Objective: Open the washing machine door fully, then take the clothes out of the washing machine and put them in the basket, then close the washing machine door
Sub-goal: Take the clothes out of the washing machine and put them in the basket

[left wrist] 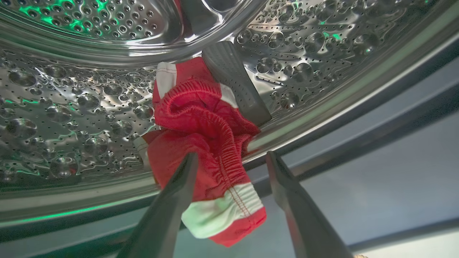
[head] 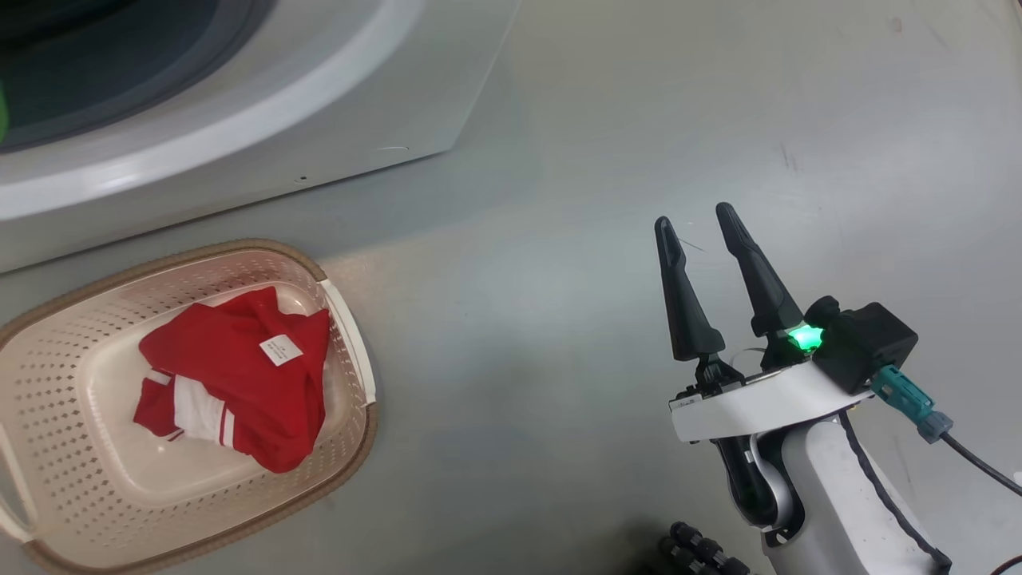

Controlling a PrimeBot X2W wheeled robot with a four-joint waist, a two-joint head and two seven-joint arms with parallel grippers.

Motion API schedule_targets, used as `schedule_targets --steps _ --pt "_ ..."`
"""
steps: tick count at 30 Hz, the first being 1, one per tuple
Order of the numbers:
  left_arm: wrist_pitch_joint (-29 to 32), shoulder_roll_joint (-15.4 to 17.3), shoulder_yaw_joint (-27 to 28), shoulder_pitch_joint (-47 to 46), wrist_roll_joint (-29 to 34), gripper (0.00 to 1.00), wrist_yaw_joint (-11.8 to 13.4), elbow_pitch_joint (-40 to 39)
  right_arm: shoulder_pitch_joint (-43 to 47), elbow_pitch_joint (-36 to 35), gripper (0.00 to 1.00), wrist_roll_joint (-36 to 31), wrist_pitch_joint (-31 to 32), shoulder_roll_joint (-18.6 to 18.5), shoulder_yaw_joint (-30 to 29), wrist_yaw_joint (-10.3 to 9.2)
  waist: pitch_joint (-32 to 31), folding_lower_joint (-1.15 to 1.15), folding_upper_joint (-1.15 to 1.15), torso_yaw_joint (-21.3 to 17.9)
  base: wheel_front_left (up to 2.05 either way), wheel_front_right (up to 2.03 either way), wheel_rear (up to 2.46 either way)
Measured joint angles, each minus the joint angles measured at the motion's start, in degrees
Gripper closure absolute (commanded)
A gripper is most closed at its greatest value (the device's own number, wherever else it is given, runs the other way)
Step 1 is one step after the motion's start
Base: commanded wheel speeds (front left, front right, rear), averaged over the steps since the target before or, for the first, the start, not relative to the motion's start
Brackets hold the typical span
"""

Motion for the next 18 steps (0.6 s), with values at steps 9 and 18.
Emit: schedule_targets --steps 9,18 --pt "3.67 2.1 0.53 -3.43 0.16 0.0 -0.24 2.24 -2.1 -0.31 0.0 1.3 0.0 0.01 0.24 -0.54 3.66 0.0 0.0 -2.67 0.0 0.0 0.0" --pt "5.31 4.23 1.55 -5.8 0.79 0.0 0.04 4.1 -3.82 -0.25 0.0 1.72 0.0 0.05 0.44 -0.94 5.56 0.0 0.0 -3.87 0.0 0.0 0.0"
